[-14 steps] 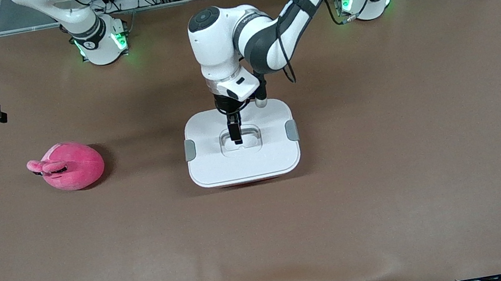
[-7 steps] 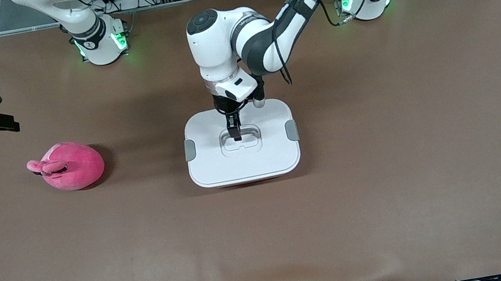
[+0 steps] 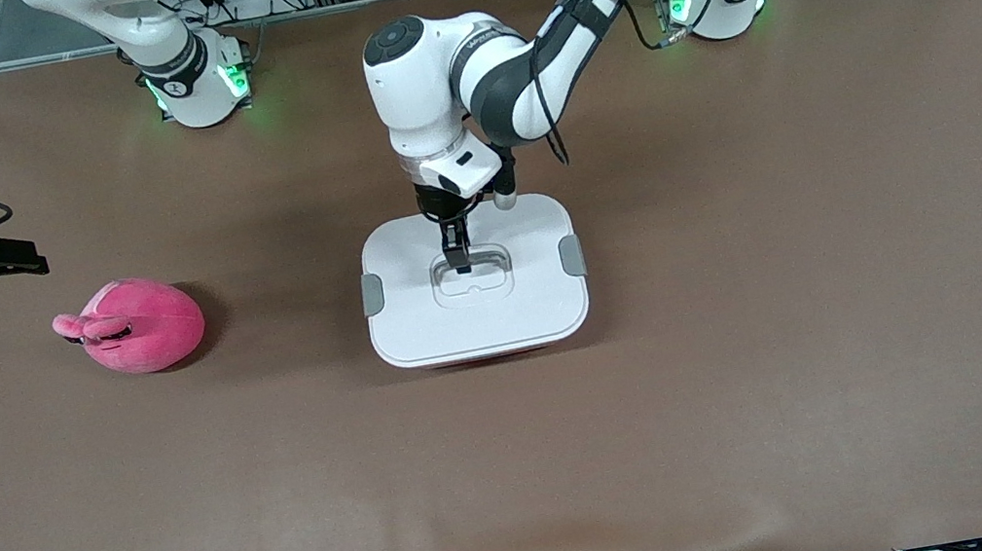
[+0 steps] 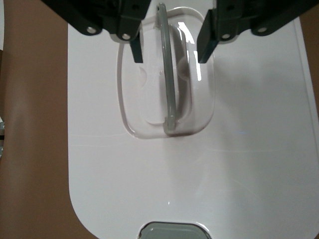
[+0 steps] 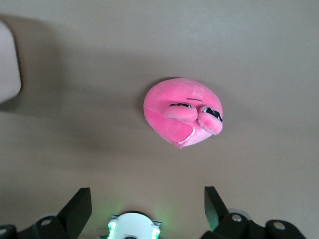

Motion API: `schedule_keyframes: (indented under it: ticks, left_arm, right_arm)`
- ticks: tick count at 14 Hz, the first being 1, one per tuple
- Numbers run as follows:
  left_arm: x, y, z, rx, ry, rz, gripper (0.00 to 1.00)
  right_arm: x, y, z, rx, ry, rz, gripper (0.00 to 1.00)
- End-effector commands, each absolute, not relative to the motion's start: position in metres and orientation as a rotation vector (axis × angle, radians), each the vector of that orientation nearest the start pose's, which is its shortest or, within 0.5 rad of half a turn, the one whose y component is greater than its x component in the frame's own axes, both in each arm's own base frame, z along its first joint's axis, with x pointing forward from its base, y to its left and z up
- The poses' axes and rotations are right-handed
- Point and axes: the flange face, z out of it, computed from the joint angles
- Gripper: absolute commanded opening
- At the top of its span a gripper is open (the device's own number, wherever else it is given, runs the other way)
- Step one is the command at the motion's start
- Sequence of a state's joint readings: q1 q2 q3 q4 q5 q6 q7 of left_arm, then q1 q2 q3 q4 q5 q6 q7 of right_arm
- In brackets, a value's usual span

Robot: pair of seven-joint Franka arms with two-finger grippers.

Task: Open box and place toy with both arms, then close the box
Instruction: 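Grasp the lid handle with the left gripper while the right gripper reaches the toy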

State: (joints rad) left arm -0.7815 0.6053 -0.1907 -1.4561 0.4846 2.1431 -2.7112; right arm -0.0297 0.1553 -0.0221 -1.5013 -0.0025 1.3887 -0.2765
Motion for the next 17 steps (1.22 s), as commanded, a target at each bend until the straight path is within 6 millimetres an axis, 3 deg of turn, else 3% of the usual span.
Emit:
schedule_keyframes:
  ticks: [1, 5, 7, 10, 12, 17]
  left_arm:
    - [0.441, -0.571, 0.354, -2.35, -2.321, -0.494, 0.47]
    - [0.44, -0.571, 0.355, -2.348, -2.321, -0.492, 0.46]
    - [0.44, -0.571, 0.354, -2.344, -2.319, -0.495, 0.39]
    - [0.44, -0.571, 0.356, -2.335, -2.33, -0.495, 0.22]
    - [0.441, -0.571, 0.356, -2.326, -2.342, -0.492, 0.0]
    - [0.442, -0.572, 0.359, -2.318, -2.358, -0.472, 0.0]
  right_arm:
    - [0.584, -0.034, 0.547, -2.971, -0.637, 0.429, 1.0]
    - [0.587, -0.035, 0.527, -2.926, -0.723, 0.472, 1.0]
    - [0.585, -0.031, 0.509, -2.872, -0.815, 0.492, 1.0]
    - [0.583, -0.036, 0.482, -2.787, -1.0, 0.475, 1.0]
    - [0.58, -0.041, 0.471, -2.764, -1.054, 0.46, 1.0]
    - [0.574, -0.045, 0.43, -2.623, -1.311, 0.426, 1.0]
